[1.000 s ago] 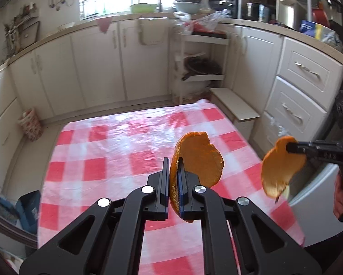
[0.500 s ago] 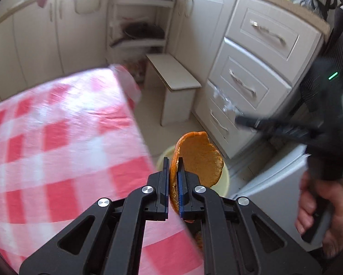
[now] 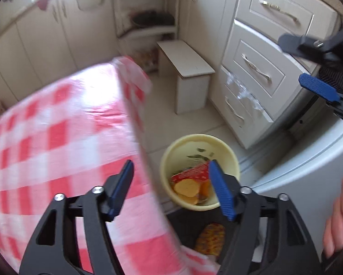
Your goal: Collect trash
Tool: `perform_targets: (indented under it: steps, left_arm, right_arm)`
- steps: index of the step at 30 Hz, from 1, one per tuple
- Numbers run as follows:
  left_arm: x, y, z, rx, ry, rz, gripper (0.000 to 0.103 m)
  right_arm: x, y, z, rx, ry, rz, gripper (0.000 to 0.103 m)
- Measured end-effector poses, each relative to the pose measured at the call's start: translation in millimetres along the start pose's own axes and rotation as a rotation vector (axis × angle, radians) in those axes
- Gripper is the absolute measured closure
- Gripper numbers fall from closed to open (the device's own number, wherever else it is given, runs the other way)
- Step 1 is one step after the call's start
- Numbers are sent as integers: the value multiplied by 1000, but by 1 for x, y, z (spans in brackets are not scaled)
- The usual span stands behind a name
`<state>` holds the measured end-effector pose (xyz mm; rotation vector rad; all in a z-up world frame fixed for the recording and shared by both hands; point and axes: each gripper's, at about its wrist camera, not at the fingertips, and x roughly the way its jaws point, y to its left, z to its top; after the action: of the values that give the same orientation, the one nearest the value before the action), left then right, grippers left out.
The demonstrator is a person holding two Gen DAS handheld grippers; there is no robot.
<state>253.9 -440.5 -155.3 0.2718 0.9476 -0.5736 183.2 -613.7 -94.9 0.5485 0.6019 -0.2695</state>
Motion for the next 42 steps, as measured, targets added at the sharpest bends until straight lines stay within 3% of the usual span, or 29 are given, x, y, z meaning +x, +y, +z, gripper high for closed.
perform_targets:
  steps: [2, 4, 7, 12, 15, 19, 24, 29, 37, 42]
  left_arm:
    - [-37, 19, -12, -6, -44, 48, 25]
    - [-80, 44, -29, -24, -93, 92, 20]
    - [-138, 75, -59, -42, -158, 166, 12]
    - [-219, 121, -116, -103, -240, 292, 8]
    - [-253, 147, -147, -185, -259, 313, 8]
    - [-295, 173, -182, -236, -294, 354, 8]
    - [-346, 191, -216, -282, -364, 391, 8]
    - [-382, 199, -238, -292, -387, 418, 8]
    - [-400, 186, -281, -328, -401, 379, 8]
    - [-394, 174, -287, -307, -389, 385, 8]
  right_arm:
    - [-13, 14, -4, -33, -21, -9, 25]
    - [-31, 35, -13, -82, -60, -13, 14]
    - [-70, 76, -42, -197, -166, -30, 7]
    - [-125, 125, -122, -305, -287, 0, 7]
    - [-151, 150, -170, -365, -323, 44, 7]
    - [-191, 191, -192, -457, -385, 88, 7]
    - [-247, 230, -196, -494, -382, 176, 7]
    - [-282, 252, -224, -511, -334, 189, 7]
    - [-284, 240, -274, -487, -249, 164, 7]
    - [-279, 243, -287, -506, -210, 162, 7]
